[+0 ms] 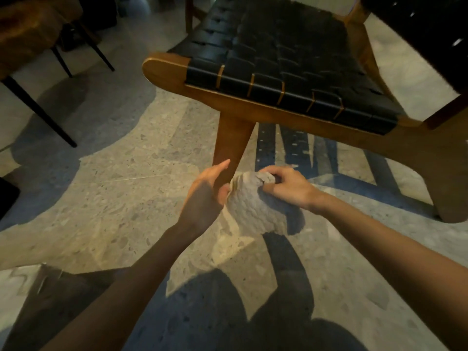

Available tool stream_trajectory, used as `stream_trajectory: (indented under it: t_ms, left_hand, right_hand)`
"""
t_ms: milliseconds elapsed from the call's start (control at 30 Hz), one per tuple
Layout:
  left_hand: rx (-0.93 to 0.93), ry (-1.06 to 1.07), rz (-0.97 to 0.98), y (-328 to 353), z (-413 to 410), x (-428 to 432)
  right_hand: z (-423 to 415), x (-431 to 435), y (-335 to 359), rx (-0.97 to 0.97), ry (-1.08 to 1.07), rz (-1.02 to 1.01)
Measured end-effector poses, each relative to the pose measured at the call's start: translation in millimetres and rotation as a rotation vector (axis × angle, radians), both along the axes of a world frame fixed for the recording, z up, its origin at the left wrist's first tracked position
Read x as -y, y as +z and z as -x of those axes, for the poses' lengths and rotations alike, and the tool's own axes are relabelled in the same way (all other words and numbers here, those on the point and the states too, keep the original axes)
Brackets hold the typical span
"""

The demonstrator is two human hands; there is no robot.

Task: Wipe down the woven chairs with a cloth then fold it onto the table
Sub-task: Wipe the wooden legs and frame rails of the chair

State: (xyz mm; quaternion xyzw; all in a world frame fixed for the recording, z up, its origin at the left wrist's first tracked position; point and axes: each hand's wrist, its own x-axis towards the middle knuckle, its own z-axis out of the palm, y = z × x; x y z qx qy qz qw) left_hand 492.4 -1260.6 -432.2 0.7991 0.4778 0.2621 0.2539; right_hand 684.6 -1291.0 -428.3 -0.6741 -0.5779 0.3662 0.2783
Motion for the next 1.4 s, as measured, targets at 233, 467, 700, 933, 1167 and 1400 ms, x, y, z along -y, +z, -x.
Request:
stream_trajectory:
  t_ms: [233, 467, 700, 933, 1167, 1400]
  left_hand:
    - [-0.127, -0.199, 0.146, 12, -49, 1]
    - [-0.263, -0.296, 0.26, 24, -45, 5]
    - [-0.294, -0.202, 0.444, 102, -27, 22]
    - [-0.064, -0.074, 0.466, 255, -23, 3]
    - [-0.091, -0.069, 0.33, 415, 3, -28]
    - [-0.01, 0.061, 0.392, 521, 57, -74]
  right_hand:
    - [-43, 7, 50, 0.022, 0.165, 0.13]
    - [-51, 17, 45, 0.02, 0.306, 0.365]
    - [-41, 36, 130, -0.062, 0.324, 0.427]
    - [-39, 20, 282, -0.167, 0.176, 0.298]
    - [-12, -18, 425, -0.206, 0.139, 0.22]
    - [45, -62, 527, -0.222, 0.08, 0.167]
